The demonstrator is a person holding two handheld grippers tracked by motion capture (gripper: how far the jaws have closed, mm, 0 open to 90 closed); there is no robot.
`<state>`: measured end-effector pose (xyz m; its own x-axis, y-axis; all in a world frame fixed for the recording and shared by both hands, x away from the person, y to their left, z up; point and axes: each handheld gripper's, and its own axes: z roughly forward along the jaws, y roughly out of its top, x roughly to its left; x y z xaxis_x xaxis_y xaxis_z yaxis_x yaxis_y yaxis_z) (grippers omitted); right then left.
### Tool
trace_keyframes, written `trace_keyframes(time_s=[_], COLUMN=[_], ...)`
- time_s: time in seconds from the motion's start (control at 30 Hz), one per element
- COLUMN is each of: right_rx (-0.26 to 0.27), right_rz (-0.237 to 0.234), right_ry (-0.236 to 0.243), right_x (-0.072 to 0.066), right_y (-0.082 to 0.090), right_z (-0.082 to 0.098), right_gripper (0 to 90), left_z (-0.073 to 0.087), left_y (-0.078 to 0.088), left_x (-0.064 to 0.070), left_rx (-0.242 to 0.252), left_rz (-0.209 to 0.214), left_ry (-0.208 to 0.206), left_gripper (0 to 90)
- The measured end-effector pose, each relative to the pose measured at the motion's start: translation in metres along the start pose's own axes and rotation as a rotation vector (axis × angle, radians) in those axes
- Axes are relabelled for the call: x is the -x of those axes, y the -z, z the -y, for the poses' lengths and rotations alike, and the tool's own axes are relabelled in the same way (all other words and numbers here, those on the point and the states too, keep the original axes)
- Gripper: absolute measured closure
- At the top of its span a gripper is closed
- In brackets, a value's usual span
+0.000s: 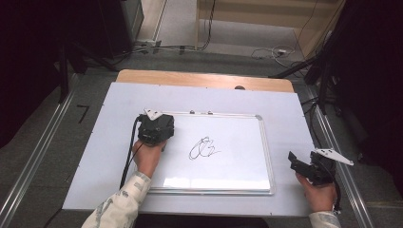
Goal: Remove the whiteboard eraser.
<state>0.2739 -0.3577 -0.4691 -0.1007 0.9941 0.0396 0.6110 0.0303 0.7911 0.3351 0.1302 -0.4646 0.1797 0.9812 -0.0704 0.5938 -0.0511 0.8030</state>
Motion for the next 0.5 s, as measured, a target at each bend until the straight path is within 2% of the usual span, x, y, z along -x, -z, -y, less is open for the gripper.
trace_keyframes(time_s=[0.5], right_rx=[0.007], right_rz=[-0.006], right_ry=[-0.007], right_x=[0.001], right_y=[0.002], right_z=[0.000], right_gripper=[17.2], left_z=[0.001], left_y=[0.002], left_x=[0.012], left_rx=[0.005], left_rz=[0.020], left_ry=[-0.016], left_gripper=[40.9])
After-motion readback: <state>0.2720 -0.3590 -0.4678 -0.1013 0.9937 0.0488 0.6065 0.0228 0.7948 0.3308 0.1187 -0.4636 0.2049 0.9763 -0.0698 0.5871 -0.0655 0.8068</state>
